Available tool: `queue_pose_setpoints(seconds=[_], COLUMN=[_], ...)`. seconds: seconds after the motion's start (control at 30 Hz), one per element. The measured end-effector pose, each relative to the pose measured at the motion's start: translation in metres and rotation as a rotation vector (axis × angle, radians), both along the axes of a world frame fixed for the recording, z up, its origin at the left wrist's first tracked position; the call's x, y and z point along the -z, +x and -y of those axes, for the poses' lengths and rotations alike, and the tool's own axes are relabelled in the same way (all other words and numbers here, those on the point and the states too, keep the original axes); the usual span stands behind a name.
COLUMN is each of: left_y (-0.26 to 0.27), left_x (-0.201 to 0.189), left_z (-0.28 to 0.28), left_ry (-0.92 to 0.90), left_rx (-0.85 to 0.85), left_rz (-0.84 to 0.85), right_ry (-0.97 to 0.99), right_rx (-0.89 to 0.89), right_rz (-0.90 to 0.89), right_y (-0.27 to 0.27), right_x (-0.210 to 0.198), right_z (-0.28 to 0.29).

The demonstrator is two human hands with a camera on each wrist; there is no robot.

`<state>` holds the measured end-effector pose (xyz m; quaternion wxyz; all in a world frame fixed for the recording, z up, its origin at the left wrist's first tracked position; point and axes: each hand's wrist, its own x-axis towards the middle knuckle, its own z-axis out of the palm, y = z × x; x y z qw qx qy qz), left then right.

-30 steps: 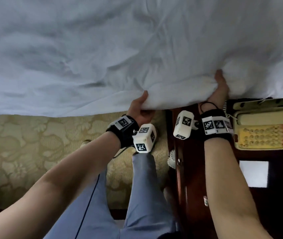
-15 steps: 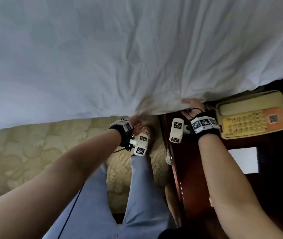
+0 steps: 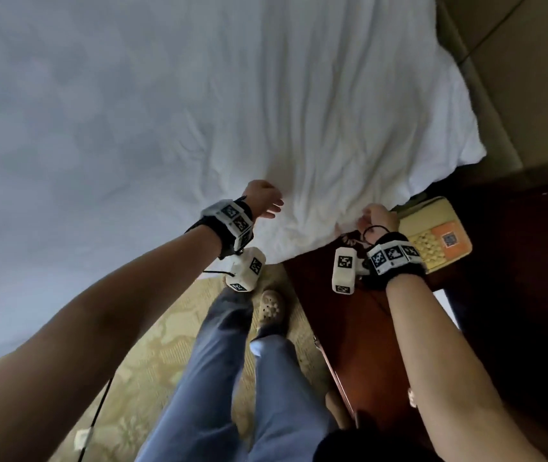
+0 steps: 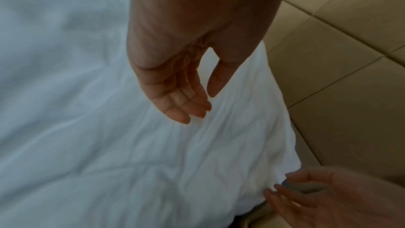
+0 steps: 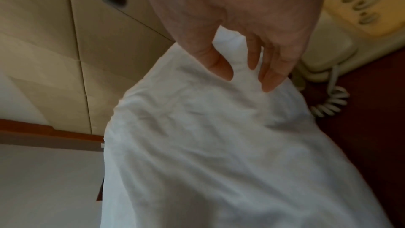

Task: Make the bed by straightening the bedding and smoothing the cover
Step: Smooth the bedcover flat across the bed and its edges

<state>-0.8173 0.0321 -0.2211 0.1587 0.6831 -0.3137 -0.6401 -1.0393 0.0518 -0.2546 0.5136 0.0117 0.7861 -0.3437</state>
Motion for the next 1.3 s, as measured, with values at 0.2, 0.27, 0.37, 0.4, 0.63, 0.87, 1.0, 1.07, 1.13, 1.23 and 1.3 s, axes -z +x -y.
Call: queue_pose_setpoints(seconds=[0.2,0.27,0.37,0.4,0.63,0.87,1.0,1.07,1.13,1.23,1.3], left_y=[-0.019,-0.028,-0.049,-0.057,-0.106,-0.123,-0.121,-0.121,-0.122,-0.125,-0.128], left_x=[-0.027,-0.028,-0.03,-0.03,-0.03,0.004,0.023,0.03,0.033,0.033,0.03], left_z=[0.071,0.097,0.142,0.157,0.258,0.313,0.317,0.32,0.321,0.322,0.32], left_ry=[-0.116,-0.155,-0.247,-0.293,-0.655,-0.695,-0.694,-0.714,-0.723,-0.708,-0.69], left_rx=[0.062,0.13,0.272,0.341,0.879,1.032,1.018,0.995,0.99,0.973,0.949], left_rz=[0.024,0.072,0.178,0.227,0.51,0.635,0.63,0.629,0.631,0.626,0.619], right_ry=[-0.082,-0.075,-0.035,-0.029,0.03,0.252,0.296,0.398,0.38,0.279,0.216], right_rx=[0.09,0.095,0.018,0.0,0.191,0.045,-0.008,-0.006,0.016,0.035,0.003], right_rz=[-0.043,-0.074,-0.108,-0.116,-0.276,-0.306,-0.308,-0.308,-0.264,-0.195,-0.186], right_y=[-0.031,-0.043,-0.064,-0.072,-0.108,-0.146,-0.145,-0.148,-0.154,-0.165,-0.181], right_x=[-0.019,-0.023,-0.028,-0.028,-0.033,-0.008,0.011,0.016,0.019,0.023,0.045], right_z=[0.037,0.049,0.071,0.079,0.144,0.188,0.203,0.205,0.203,0.201,0.195])
